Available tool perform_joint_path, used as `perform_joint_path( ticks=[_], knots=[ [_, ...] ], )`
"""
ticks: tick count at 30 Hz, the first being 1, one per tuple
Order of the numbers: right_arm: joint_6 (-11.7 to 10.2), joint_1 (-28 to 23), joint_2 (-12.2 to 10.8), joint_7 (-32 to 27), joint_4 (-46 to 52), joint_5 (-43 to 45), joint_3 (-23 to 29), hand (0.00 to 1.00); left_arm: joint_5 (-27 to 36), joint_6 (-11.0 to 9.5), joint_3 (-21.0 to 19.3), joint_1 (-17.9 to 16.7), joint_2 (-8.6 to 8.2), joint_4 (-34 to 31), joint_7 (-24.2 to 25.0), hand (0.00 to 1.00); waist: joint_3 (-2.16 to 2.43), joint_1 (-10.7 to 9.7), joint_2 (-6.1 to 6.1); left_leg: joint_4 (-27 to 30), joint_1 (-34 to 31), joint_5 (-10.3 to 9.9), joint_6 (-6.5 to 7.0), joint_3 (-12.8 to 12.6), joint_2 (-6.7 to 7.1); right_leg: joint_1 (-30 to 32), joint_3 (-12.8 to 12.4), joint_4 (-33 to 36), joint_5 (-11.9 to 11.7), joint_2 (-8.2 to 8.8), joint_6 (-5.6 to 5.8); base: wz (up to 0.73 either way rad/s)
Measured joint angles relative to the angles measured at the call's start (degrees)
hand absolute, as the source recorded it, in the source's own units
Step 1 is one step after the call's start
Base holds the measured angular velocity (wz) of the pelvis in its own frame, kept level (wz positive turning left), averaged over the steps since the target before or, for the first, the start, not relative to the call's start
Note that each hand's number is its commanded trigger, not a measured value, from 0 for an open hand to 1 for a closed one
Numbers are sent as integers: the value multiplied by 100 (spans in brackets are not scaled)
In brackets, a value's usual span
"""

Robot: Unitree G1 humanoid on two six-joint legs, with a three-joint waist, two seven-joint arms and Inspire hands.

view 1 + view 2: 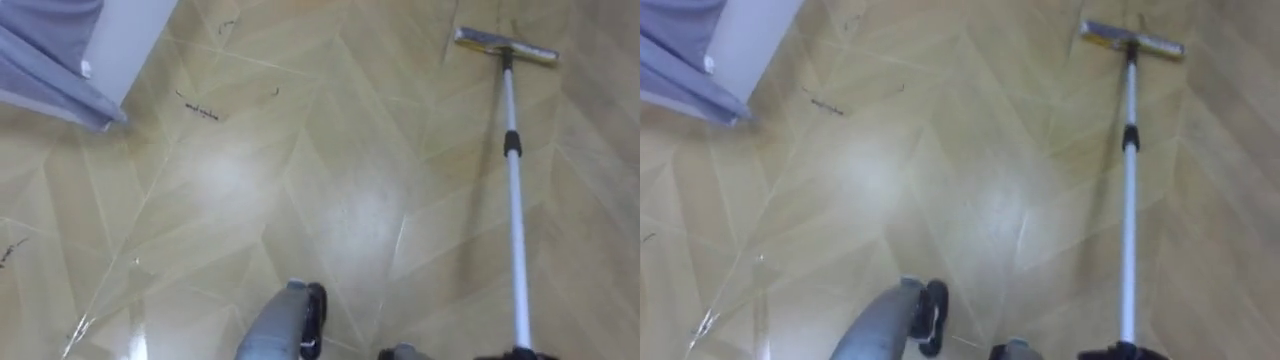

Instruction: Mop floor

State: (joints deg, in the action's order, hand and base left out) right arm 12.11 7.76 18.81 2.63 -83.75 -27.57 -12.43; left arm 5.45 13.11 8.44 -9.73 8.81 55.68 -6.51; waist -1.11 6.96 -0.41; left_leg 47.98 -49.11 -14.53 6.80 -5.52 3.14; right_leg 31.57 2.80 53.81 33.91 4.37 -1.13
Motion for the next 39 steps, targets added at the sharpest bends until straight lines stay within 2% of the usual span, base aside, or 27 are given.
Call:
perform_joint_path(
  ticks=[1,2,5,8,10,11,12,13,14,15,17,19,21,22,23,25,27,28,29,30,31,32,34,35,36,38,39],
  knots=[
    [-13,-110,4,1,-92,14,-21,100,-26,-13,-33,18,-22,-7,19,0,3,-19,-4,0,87,-76,66,-36,73,-10,-47,128,-47,67,87,19],
    [-17,-406,17,-5,-130,52,-73,100,-79,-77,-59,29,-46,-17,57,0,19,-78,15,5,268,-260,155,-99,205,51,-117,520,-258,169,343,9],
    [-19,-973,-49,-20,-130,103,-108,100,-180,-223,-143,133,-75,-79,47,0,126,-236,196,5,534,-612,291,-91,321,518,-263,1554,-1227,250,397,0],
    [-20,-1253,-160,-64,-95,86,-107,100,-142,-380,-149,231,-106,-183,-19,0,91,-374,348,-178,809,-748,337,-53,337,1215,-356,1744,-1228,169,395,-10],
    [-15,-1264,-235,-110,-79,102,-97,100,-140,-386,-142,242,-111,-191,-30,0,75,-409,349,-410,990,-754,329,-47,336,1608,-397,1114,-1224,92,387,-16],
    [9,-1264,-286,-136,-78,117,-89,100,-96,-367,-110,238,-111,-188,-55,0,76,-433,355,-527,1111,-771,298,-10,335,1706,-344,392,-1254,71,340,0],
    [50,-1264,-316,-146,-67,122,-74,100,-66,-334,-76,218,-108,-186,-76,0,71,-444,351,-567,1218,-830,265,25,331,1746,-233,-321,-1387,66,237,5],
    [73,-1259,-324,-151,-55,159,-22,100,-63,-317,-64,200,-103,-180,-80,0,60,-451,331,-566,1282,-876,246,28,331,1752,-170,-629,-1503,67,194,5],
    [165,-1223,-317,-170,-29,292,54,100,-56,-248,-60,149,-105,-134,-86,0,52,-464,319,-533,1432,-1001,203,45,323,1731,-60,-898,-1811,52,116,-3],
    [273,-1108,-293,-203,2,363,91,100,-55,-146,-57,80,-105,-106,-88,0,45,-441,305,-467,1588,-1140,122,99,279,1580,-10,-899,-1868,0,74,-9],
    [444,-846,-250,-235,43,512,212,100,-49,-51,-52,51,-75,-45,-119,0,51,-312,340,-236,1714,-1361,-41,114,135,1394,163,-770,-1779,-50,-38,-23],
    [546,-353,-175,-275,-53,596,257,100,98,-28,-52,49,-13,-34,-199,0,-15,-279,244,507,1547,-1343,-167,91,35,1347,228,-416,-1509,-18,-157,-11],
    [545,371,60,-303,-112,712,240,100,289,-8,-27,47,92,-77,-216,0,-45,-105,182,2081,969,-900,-614,1,-260,1344,228,142,-1066,-142,-276,-9],
    [527,553,121,-309,-78,739,235,100,310,1,-8,49,121,-91,-218,0,-44,-60,184,2420,827,-683,-635,6,-300,1343,194,260,-969,-191,-287,-16],
    [428,901,197,-326,-5,701,234,100,313,4,95,34,183,-97,-245,0,-92,16,74,2935,546,-295,-715,6,-328,1325,111,450,-797,-259,-336,-9],
    [334,1165,296,-293,253,513,186,100,298,24,99,-19,212,-243,-260,0,-96,122,-35,2832,136,-410,-613,23,-375,1272,91,571,-615,-272,-343,-3],
    [270,1399,334,-119,389,240,174,100,271,22,78,-114,212,-301,-205,0,-103,323,-186,1421,-253,-492,-635,96,-334,1029,27,478,-438,-263,-296,-6],
    [275,1393,326,-83,384,193,176,100,256,23,72,-128,212,-317,-161,0,-100,353,-196,926,-251,-456,-642,130,-333,910,30,409,-393,-263,-274,-9],
    [268,1283,291,-9,373,146,163,100,219,21,60,-231,211,-329,-88,0,-90,354,-202,228,-197,-133,-591,151,-327,603,30,249,-294,-234,-174,0],
    [240,1010,279,69,372,117,111,100,146,17,57,-314,212,-292,-6,0,-44,334,-243,12,-43,75,-465,59,-317,291,23,51,-204,-165,-61,10],
    [229,852,287,110,364,118,104,100,135,17,54,-328,211,-267,41,0,1,299,-239,-23,73,62,-395,-10,-294,174,14,-34,-161,-116,-9,34],
    [203,514,348,158,326,117,70,100,121,19,57,-306,196,-212,124,0,10,199,-251,-33,218,-65,-158,-63,-178,17,-102,-103,-116,-49,62,44],
    [149,82,390,229,73,126,-52,100,107,-26,57,-213,180,-155,209,0,26,82,-237,34,398,-261,39,-120,-7,-56,-135,191,-222,109,245,35],
    [148,-272,390,227,-39,129,-103,100,96,-106,18,-203,147,-196,220,0,48,50,-173,108,525,-453,102,-129,53,-30,-115,536,-429,159,379,11],
    [151,-583,360,227,-164,144,-121,100,-3,-168,-18,-205,93,-260,219,0,57,4,-61,167,676,-642,159,-118,78,54,-116,934,-790,178,394,4],
    [151,-976,254,200,-165,151,-134,100,-117,-258,-25,-208,51,-277,206,0,92,-42,84,124,862,-793,190,30,165,284,-238,1422,-1212,129,416,-15],
    [148,-1096,167,143,-165,153,-143,100,-120,-279,-21,-208,34,-286,182,0,68,-85,156,71,979,-859,189,86,171,557,-312,1567,-1200,44,401,-34]
  ],
)
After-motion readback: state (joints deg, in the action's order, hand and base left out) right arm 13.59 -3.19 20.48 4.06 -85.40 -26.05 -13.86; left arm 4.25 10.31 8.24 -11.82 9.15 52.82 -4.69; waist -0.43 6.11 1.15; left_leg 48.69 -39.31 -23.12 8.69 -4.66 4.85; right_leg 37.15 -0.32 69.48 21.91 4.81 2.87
